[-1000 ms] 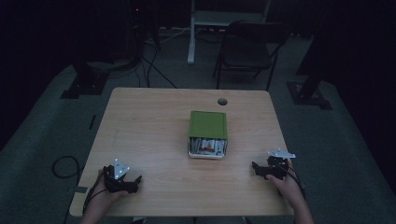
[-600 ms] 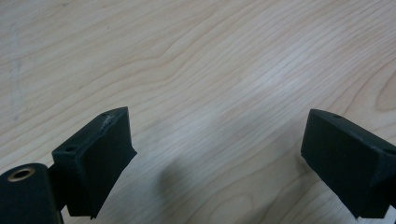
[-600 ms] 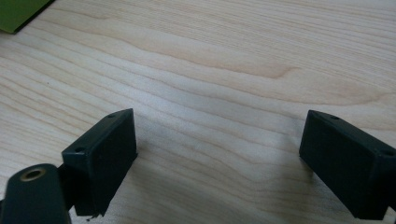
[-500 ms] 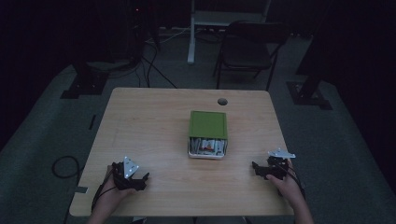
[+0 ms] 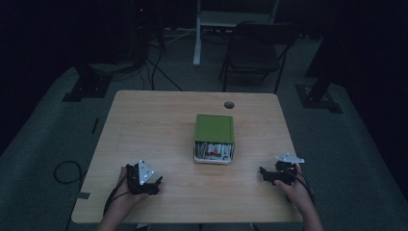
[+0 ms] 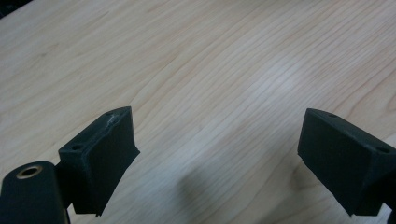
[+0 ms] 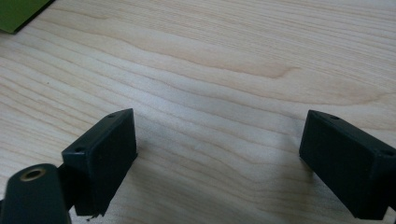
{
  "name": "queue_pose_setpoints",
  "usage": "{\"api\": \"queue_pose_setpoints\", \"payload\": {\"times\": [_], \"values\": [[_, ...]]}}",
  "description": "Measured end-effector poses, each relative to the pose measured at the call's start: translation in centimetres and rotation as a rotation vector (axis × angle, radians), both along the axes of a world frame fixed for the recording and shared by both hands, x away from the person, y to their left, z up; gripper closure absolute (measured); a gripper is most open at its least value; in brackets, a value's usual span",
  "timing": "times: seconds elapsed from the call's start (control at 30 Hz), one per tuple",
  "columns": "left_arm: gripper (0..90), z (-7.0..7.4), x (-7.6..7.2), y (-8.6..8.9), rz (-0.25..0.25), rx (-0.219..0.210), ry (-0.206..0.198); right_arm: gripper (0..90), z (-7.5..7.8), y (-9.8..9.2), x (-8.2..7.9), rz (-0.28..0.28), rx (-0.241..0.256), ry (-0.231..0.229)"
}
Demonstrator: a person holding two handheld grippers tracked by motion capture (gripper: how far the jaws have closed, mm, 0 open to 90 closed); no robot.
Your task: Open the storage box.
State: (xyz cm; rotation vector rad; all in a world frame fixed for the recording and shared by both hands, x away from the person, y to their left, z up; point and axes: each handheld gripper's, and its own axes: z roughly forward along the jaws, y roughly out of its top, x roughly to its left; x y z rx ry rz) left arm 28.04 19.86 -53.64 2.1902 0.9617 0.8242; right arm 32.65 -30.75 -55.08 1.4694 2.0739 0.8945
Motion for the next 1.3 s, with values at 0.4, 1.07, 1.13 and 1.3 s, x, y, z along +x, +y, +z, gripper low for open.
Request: {"api": "queue_pose_setpoints", "payload": {"times": [0.4, 1.07, 1.13, 1.3], "values": [[12.8, 0.0, 0.3, -2.3, -0.071, 0.041, -0.031, 10.5, 0.0, 0.0, 0.0, 0.0, 0.0, 0.0], [12.9, 0.6, 0.1, -6.9, -0.219, 0.115, -0.111, 10.5, 0.0, 0.0, 0.0, 0.0, 0.0, 0.0], [12.9, 0.4, 0.2, -7.7, -0.25, 0.121, -0.104, 10.5, 0.0, 0.0, 0.0, 0.0, -0.001, 0.0], [12.9, 0.0, 0.2, -9.0, -0.289, 0.146, -0.125, 10.5, 0.0, 0.0, 0.0, 0.0, 0.0, 0.0]]}}
